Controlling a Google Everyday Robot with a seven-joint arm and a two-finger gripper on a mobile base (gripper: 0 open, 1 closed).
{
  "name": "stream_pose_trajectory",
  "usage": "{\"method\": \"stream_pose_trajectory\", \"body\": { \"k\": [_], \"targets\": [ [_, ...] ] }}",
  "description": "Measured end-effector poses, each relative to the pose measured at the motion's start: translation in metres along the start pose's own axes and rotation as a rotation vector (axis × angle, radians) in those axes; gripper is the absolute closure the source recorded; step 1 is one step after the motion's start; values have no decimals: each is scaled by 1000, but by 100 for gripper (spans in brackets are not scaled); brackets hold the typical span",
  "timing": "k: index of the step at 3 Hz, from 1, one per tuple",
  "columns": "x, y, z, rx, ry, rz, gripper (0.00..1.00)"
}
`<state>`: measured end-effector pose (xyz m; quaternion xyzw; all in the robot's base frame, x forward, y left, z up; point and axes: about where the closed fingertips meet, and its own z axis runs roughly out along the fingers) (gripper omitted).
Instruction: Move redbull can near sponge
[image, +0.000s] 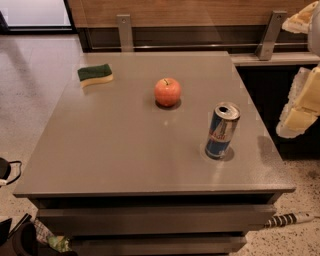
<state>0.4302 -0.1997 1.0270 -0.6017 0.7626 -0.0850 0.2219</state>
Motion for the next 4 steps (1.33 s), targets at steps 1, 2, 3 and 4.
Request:
{"method": "stream_pose_trajectory", "body": {
  "k": [1,2,3,4],
  "targets": [
    [0,0,0,0,-6,2,0],
    [4,0,5,-8,-112,43,0],
    [27,-7,24,-30,-263,102,0],
    [21,-5,35,-75,-441,139,0]
  ]
}}
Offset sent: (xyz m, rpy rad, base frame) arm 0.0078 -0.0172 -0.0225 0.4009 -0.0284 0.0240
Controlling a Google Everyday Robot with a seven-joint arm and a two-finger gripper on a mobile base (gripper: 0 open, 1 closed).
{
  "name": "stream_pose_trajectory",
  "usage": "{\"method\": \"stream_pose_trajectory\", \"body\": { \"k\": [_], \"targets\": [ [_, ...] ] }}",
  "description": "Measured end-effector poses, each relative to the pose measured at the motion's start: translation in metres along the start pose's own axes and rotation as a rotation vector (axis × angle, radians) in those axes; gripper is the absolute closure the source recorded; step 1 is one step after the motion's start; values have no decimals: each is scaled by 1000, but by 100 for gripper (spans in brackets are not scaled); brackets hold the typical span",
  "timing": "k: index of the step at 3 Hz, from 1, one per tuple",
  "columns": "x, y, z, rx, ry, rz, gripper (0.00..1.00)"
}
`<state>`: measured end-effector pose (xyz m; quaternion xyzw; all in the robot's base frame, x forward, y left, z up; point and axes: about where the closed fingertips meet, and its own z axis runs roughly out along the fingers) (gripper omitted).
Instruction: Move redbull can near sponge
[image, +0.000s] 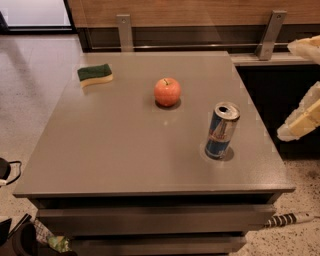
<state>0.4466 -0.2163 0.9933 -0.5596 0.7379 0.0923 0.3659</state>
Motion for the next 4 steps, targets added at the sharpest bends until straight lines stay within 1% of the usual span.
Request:
{"method": "stream_pose_trajectory", "body": {
  "k": [1,2,3,4],
  "targets": [
    [-13,10,13,-41,-157,51,0],
    [-27,30,30,-57,-319,100,0],
    [-26,38,49,-32,-402,112,0],
    [-30,39,49,-30,-407,104,0]
  ]
}}
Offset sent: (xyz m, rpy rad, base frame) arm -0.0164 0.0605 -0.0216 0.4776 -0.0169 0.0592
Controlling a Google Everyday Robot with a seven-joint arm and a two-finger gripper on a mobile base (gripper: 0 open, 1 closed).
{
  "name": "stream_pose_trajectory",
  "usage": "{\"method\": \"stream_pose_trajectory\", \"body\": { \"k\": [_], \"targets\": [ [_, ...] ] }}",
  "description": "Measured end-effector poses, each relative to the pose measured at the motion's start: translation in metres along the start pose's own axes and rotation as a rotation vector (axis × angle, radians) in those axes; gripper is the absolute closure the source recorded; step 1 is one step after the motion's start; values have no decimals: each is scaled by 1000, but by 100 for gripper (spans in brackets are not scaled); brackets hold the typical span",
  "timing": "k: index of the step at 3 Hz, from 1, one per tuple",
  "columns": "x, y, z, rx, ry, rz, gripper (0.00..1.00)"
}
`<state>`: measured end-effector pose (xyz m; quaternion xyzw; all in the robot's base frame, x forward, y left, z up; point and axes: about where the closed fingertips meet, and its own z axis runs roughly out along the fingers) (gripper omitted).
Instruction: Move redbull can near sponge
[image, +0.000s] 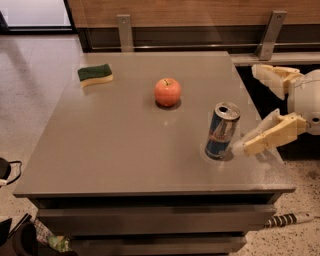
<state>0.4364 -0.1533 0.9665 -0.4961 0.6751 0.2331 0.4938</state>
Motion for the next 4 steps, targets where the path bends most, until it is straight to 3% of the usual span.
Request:
{"method": "stream_pose_trajectory", "body": {
  "k": [1,4],
  "targets": [
    [0,0,0,0,0,0,0],
    [60,-11,31,-10,-222,137,0]
  ]
}}
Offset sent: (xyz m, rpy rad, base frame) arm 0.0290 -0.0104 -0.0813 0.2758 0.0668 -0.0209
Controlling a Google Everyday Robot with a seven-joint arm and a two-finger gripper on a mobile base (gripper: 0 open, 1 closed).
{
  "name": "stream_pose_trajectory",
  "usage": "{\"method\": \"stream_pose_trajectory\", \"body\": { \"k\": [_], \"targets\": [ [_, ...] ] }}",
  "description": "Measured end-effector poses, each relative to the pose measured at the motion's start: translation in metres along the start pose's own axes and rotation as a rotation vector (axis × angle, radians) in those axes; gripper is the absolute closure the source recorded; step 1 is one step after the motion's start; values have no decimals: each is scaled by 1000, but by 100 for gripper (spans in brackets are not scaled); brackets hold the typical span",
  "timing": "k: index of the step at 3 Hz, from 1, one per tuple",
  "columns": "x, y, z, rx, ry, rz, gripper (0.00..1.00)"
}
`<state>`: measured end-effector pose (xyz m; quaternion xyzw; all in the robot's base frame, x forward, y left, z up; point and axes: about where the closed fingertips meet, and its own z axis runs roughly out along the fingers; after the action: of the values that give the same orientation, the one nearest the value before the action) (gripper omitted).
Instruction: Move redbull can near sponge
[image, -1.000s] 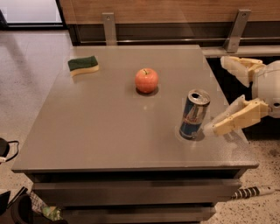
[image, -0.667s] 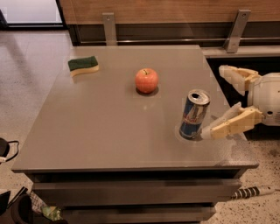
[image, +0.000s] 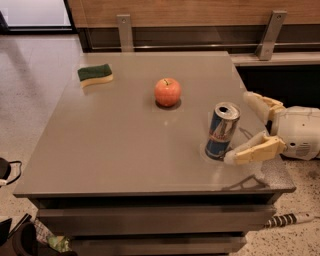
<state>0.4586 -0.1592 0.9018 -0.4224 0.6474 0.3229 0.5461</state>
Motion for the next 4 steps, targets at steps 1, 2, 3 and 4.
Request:
{"method": "stream_pose_trajectory", "body": {
  "k": [1,2,3,4],
  "targets": [
    [6,0,9,-18,-24,-7,14],
    [6,1,20,-45,-44,-18,37],
    [5,2,21,-48,-43,-19,60],
    [3,3,23,-52,-43,-22,85]
  ]
}}
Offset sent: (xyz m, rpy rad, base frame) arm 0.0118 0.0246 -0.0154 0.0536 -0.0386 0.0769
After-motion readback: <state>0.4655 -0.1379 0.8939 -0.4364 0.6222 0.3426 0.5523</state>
